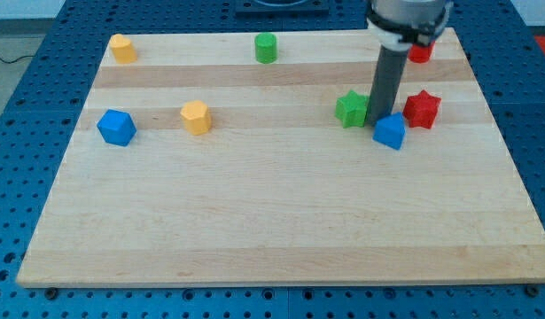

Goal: Push the green star towards the bottom center of the board

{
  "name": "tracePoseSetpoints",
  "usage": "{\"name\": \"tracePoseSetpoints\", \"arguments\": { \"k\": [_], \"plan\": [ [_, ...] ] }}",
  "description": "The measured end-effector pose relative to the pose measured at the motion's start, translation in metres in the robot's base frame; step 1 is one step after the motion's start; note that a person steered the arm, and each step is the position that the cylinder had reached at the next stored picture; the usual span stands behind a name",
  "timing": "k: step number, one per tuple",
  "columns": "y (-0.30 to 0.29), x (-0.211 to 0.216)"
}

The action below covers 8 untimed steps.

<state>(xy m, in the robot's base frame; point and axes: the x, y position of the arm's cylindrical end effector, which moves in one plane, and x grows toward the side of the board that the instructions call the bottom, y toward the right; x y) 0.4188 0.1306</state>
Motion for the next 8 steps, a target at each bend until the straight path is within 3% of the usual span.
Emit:
{"name": "tracePoseSetpoints", "arguments": {
  "k": [2, 4, 6, 7, 8],
  "plan": [
    [-0.005, 0.053],
    [-0.018, 0.053],
    [-0.114, 0.023],
    [-0.145, -0.018],
    [-0.134, -0.06]
  ]
}}
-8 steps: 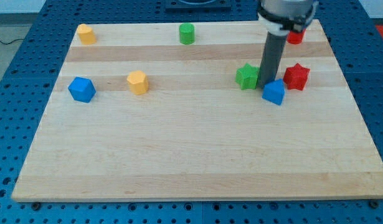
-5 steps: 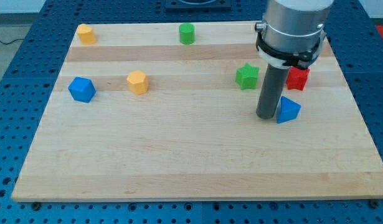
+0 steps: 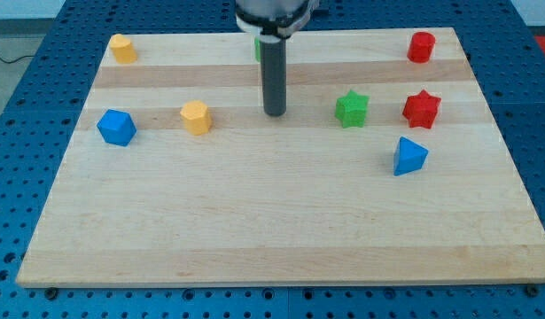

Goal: Push the green star towards the bottom center of the board

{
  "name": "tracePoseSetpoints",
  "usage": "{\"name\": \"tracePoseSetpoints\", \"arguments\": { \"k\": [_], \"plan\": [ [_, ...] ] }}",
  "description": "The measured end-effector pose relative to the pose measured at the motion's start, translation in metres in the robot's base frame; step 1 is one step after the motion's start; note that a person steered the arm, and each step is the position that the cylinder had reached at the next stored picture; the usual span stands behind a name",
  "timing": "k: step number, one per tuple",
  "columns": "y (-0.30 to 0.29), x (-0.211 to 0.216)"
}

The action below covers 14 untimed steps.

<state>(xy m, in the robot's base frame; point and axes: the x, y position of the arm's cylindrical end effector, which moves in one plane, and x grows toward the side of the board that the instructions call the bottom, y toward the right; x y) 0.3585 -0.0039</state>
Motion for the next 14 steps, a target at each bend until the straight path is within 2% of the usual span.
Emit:
{"name": "tracePoseSetpoints", "arguments": {
  "k": [2, 3, 4, 5, 6, 7, 8, 9, 10, 11, 13, 14],
  "plan": [
    [0.084, -0.032],
    [0.099, -0.009],
    [0.094, 0.038],
    [0.06, 0.084],
    [0.05, 0.076],
    [0.048, 0.045],
    [0.067, 0.033],
    [0.111, 0.034],
    [0.125, 0.057],
    [0.12, 0.091],
    [0.006, 0.141],
    [-0.013, 0.138]
  ]
}}
